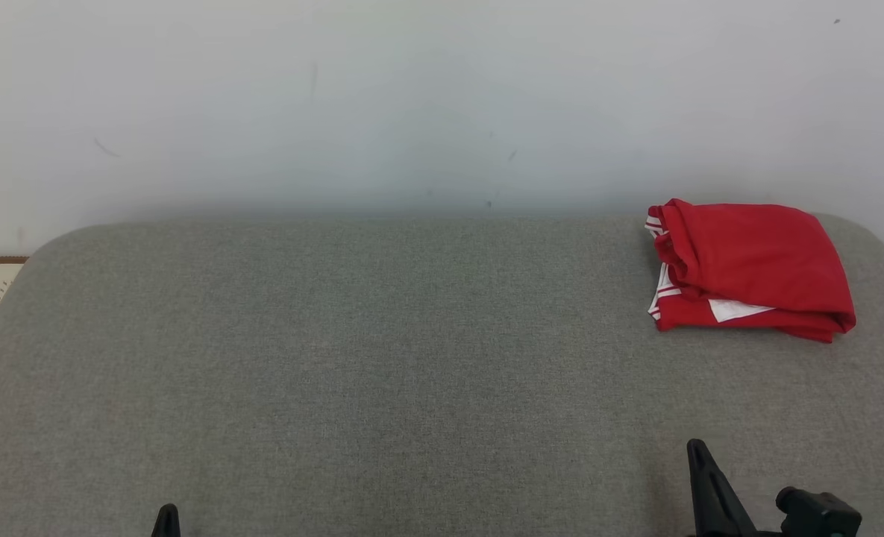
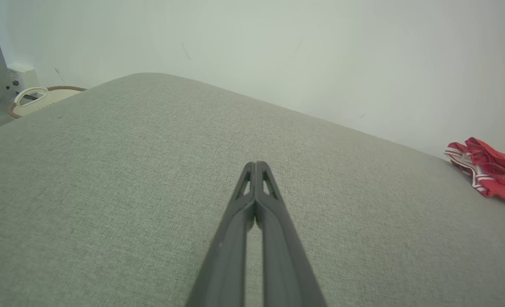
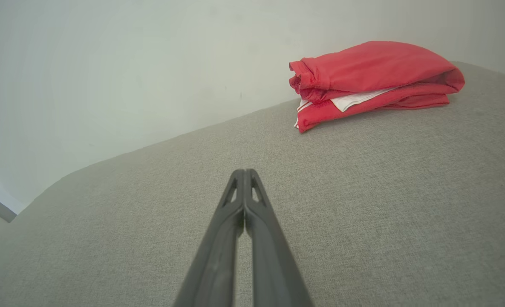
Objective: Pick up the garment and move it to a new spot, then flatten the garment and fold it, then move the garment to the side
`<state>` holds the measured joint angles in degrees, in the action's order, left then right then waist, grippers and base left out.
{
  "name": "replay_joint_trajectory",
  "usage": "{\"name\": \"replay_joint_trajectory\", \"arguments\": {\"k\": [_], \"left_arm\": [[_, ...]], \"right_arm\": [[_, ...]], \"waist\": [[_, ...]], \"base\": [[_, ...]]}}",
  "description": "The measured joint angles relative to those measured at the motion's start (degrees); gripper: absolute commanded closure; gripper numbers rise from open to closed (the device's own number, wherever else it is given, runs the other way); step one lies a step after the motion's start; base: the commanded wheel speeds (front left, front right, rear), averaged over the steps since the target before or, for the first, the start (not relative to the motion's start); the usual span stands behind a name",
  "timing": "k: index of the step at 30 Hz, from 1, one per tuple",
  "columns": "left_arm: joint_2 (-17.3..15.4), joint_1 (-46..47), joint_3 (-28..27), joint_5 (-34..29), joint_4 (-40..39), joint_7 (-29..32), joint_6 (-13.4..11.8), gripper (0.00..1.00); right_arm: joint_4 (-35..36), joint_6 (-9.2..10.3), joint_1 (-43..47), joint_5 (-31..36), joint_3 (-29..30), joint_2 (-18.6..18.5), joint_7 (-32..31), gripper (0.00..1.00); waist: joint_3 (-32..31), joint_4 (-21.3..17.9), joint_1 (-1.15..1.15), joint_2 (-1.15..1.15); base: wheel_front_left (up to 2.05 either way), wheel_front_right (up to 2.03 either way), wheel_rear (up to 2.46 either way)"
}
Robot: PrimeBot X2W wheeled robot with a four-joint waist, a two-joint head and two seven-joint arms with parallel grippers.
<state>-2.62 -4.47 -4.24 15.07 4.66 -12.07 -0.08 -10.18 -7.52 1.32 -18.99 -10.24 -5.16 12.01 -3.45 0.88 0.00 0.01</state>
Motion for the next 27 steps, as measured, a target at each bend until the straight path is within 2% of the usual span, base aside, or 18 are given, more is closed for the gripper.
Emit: {"name": "replay_joint_trajectory", "arguments": {"k": [9,27], "left_arm": [[0.0,1.6,0.1,10.7,1.4,2.0,1.0,1.0],[0.0,4.4,0.0,26.7,4.1,5.7,2.5,1.0]], "right_arm": [[-1.0,0.0,-1.4,-10.6,1.9,-0.1,-2.3,1.0],[-2.4,0.0,-3.5,-26.6,5.2,-0.1,-6.1,1.0]], "waist": [[0.3,-0.1,0.0,0.0],[0.9,-0.2,0.0,0.0]], "base": [[0.0,0.0,0.0],[0.0,0.0,0.0]]}}
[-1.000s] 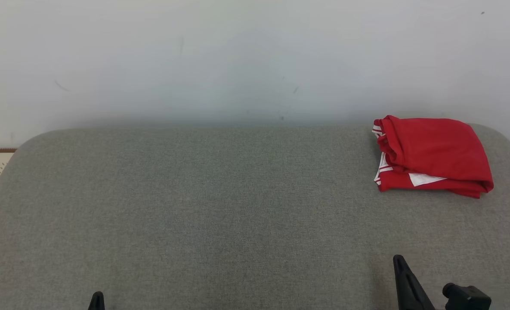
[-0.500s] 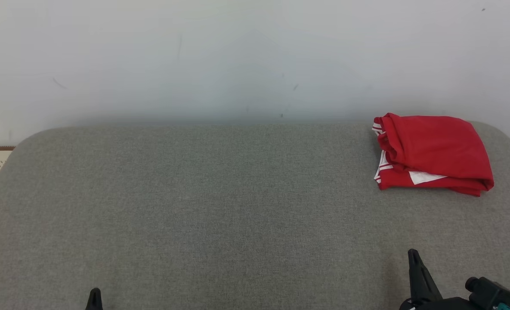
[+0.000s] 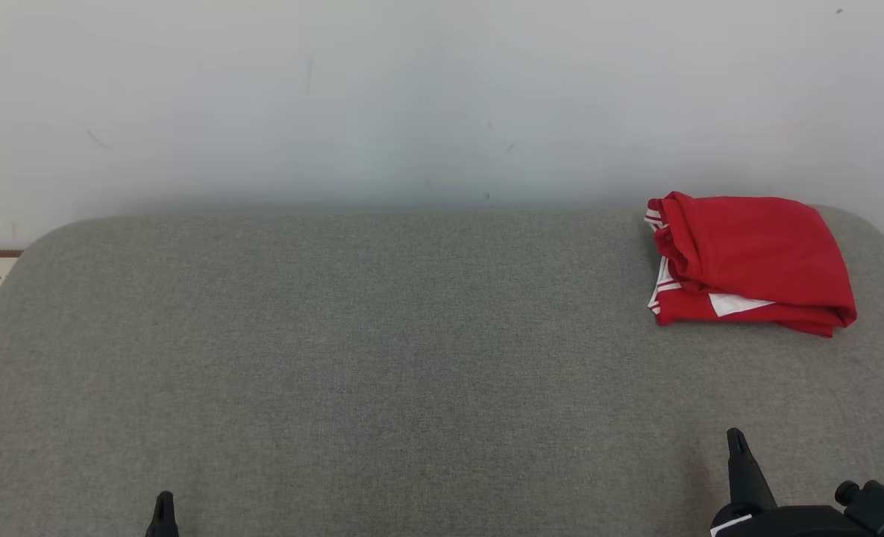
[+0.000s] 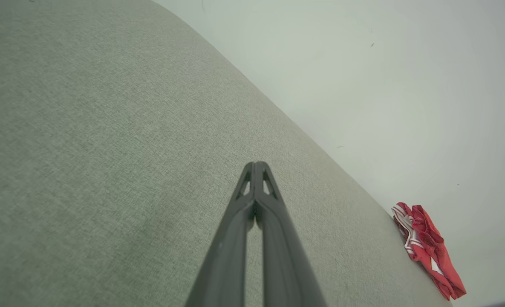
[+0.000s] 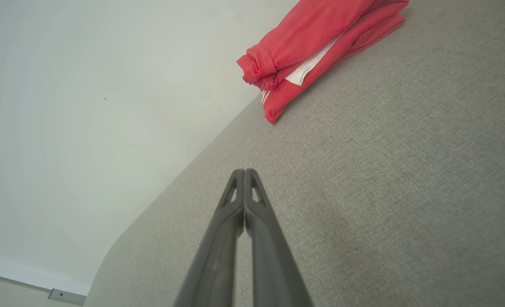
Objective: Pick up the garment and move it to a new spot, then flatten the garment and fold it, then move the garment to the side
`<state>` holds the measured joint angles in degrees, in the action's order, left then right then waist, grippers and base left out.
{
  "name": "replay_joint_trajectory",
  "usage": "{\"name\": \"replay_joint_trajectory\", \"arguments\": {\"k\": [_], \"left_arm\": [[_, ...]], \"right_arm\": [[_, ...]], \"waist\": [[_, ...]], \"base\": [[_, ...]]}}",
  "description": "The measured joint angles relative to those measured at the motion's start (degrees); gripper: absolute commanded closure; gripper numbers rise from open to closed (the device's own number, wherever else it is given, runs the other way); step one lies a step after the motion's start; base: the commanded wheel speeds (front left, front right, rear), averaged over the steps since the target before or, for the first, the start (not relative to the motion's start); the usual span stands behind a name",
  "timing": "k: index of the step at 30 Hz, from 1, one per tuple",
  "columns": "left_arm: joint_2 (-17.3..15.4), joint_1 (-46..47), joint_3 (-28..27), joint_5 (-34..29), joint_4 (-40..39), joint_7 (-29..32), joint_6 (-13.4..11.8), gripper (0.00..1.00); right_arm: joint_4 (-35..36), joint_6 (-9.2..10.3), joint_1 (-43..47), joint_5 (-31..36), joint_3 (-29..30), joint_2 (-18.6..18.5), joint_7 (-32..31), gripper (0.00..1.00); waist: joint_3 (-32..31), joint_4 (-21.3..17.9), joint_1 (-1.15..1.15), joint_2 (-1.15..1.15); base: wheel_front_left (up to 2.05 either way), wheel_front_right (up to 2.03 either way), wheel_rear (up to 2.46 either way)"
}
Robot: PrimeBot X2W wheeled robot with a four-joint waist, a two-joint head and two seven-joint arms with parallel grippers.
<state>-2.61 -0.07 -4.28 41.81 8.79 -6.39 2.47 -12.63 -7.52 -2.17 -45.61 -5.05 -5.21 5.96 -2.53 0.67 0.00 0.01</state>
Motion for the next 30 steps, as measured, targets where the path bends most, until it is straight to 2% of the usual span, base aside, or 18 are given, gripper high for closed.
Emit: {"name": "replay_joint_trajectory", "arguments": {"k": [15,30], "left_arm": [[0.0,2.0,-0.2,11.8,1.8,2.6,1.0,1.0],[0.0,3.8,-0.3,20.9,3.4,4.7,2.0,1.0]], "right_arm": [[-1.1,0.01,-1.8,-11.0,2.7,0.1,-3.0,1.0],[-1.9,0.01,-3.1,-19.5,4.9,0.3,-5.4,1.0]], "waist": [[0.5,-0.1,0.0,0.0],[1.0,-0.2,0.0,-0.01]], "base": [[0.0,0.0,0.0],[0.0,0.0,0.0]]}}
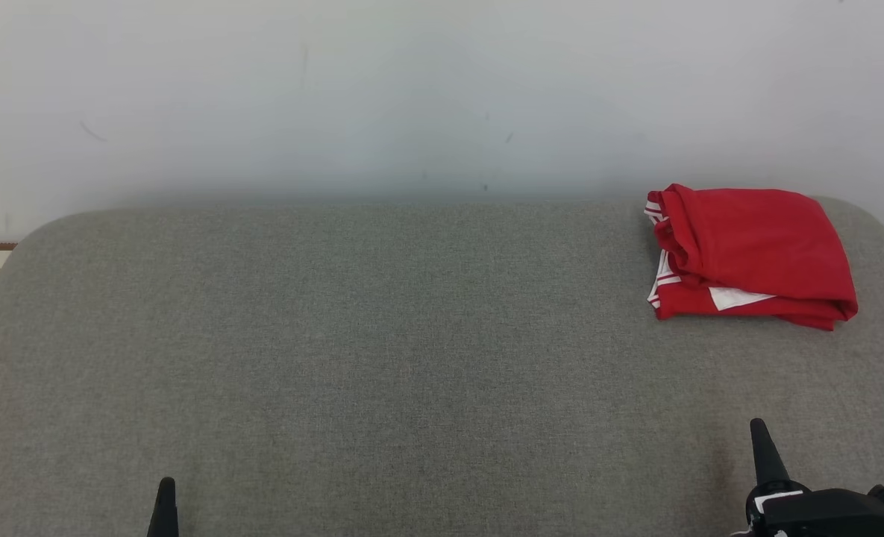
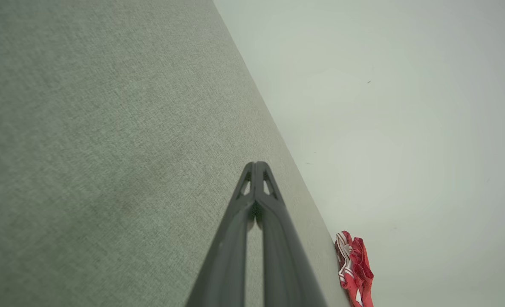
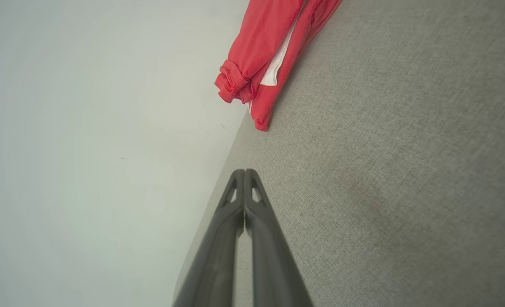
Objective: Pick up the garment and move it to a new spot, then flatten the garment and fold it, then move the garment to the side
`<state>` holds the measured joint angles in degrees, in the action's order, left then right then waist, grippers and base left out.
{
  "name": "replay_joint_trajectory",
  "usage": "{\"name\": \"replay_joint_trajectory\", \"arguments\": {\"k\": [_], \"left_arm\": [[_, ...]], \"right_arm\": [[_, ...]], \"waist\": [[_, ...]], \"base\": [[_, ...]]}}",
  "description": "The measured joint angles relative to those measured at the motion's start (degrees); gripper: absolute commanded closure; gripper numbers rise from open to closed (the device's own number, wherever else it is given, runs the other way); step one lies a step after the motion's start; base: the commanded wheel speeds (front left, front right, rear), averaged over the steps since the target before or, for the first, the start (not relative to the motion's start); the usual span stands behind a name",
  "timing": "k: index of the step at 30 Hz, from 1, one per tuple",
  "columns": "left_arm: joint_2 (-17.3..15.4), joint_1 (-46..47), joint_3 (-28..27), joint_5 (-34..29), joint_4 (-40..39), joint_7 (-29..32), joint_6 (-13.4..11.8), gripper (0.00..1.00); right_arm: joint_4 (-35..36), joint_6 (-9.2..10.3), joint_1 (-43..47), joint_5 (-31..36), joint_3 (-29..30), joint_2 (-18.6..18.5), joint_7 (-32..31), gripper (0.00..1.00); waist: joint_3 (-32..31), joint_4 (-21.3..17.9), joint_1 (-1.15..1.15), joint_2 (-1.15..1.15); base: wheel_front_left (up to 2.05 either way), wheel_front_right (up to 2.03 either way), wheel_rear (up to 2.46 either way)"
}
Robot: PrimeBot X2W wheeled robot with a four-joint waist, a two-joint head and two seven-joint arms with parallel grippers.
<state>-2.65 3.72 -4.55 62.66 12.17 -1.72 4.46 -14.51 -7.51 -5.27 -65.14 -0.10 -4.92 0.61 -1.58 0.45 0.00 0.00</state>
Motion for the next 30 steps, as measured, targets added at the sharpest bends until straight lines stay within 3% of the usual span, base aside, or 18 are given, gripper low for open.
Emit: {"name": "replay_joint_trajectory", "arguments": {"k": [30], "left_arm": [[0.0,2.9,-0.2,16.6,2.7,3.7,1.6,1.0]], "right_arm": [[-1.6,0.0,-2.2,-15.4,4.3,0.7,-4.5,1.0]], "waist": [[1.0,-0.2,0.0,0.0]], "base": [[0.0,0.0,0.0]]}}
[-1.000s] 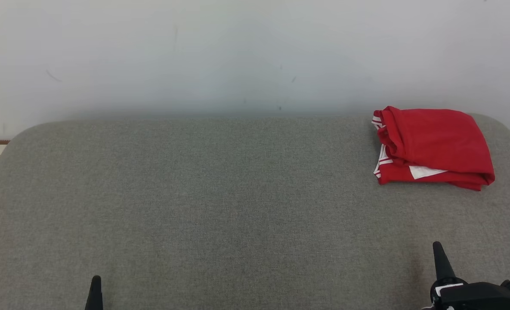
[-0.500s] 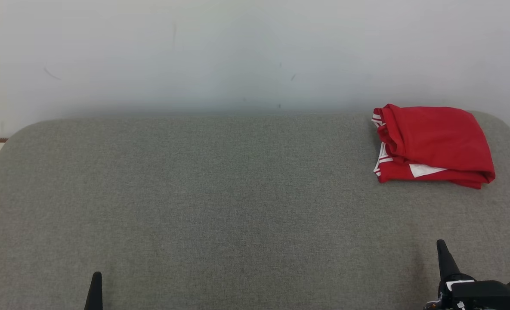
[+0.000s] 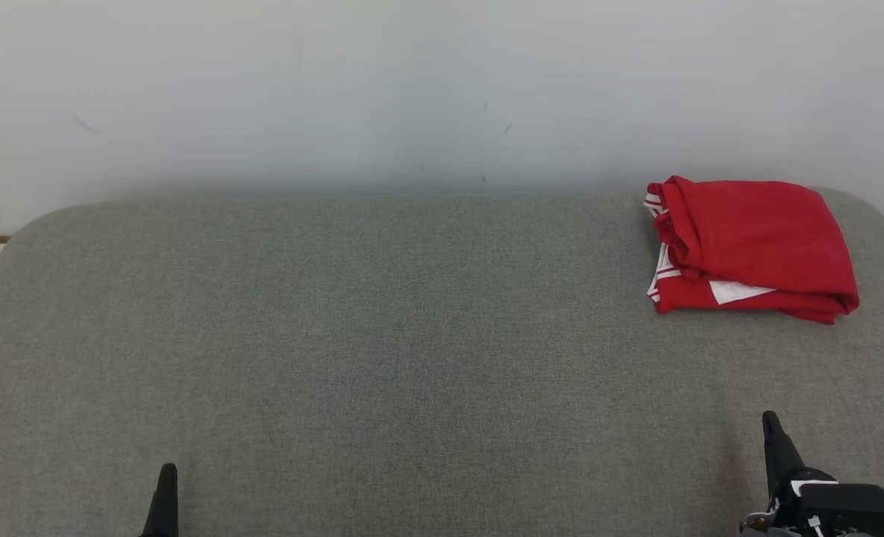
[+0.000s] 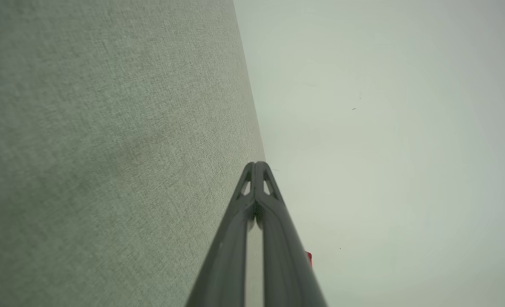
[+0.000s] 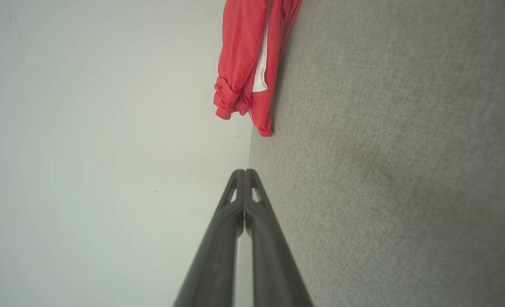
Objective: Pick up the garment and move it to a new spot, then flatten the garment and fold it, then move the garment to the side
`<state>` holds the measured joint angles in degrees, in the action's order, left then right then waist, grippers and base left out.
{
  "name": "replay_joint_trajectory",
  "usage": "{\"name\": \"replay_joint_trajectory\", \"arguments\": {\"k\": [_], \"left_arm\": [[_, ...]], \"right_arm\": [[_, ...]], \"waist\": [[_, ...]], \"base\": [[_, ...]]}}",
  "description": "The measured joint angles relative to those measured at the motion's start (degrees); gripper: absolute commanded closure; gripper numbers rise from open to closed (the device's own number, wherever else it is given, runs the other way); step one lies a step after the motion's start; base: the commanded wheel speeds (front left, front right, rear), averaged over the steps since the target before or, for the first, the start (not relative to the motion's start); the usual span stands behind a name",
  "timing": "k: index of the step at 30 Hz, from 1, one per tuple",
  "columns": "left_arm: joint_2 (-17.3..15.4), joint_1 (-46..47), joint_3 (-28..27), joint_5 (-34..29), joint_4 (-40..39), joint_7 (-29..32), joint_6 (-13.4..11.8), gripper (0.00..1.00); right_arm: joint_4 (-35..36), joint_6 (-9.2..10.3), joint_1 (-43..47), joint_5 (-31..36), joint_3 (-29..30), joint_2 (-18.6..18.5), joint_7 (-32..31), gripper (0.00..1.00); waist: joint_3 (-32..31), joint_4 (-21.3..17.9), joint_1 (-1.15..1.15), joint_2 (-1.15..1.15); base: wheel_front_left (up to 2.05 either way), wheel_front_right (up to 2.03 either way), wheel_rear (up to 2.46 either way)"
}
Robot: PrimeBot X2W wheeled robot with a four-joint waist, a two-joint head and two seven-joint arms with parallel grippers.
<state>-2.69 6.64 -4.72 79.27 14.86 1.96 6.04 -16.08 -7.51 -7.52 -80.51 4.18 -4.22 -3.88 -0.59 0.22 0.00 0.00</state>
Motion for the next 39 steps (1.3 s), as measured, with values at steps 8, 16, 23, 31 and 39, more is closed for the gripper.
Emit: {"name": "replay_joint_trajectory", "arguments": {"k": [8,16,23,31,39], "left_arm": [[0.0,0.7,0.0,3.7,0.6,0.8,0.5,1.0],[0.0,1.5,-0.1,7.6,1.3,1.8,0.9,1.0],[0.0,2.0,-0.1,10.6,1.7,2.4,1.2,1.0],[-0.1,2.4,-0.2,13.0,2.1,3.0,1.4,1.0],[-0.1,2.5,-0.2,13.0,2.1,3.0,1.4,1.0]], "right_arm": [[-0.4,0.01,-0.3,-3.4,1.0,0.2,-1.1,1.0],[-0.7,0.01,-1.1,-7.1,2.1,0.3,-2.2,1.0],[-1.0,0.02,-1.4,-9.7,2.9,0.4,-3.0,1.0],[-1.2,0.02,-1.7,-11.9,3.5,0.6,-3.7,1.0],[-1.2,0.02,-1.7,-11.9,3.7,0.7,-3.7,1.0]], "waist": [[0.3,-0.1,0.0,0.0],[0.6,-0.1,0.0,0.0],[0.8,-0.2,0.0,0.0],[1.0,-0.2,0.0,0.0],[1.0,-0.2,0.0,0.0]], "base": [[0.0,0.0,0.0],[0.0,0.0,0.0],[0.0,0.0,0.0],[0.0,0.0,0.0],[0.0,0.0,0.0]]}}
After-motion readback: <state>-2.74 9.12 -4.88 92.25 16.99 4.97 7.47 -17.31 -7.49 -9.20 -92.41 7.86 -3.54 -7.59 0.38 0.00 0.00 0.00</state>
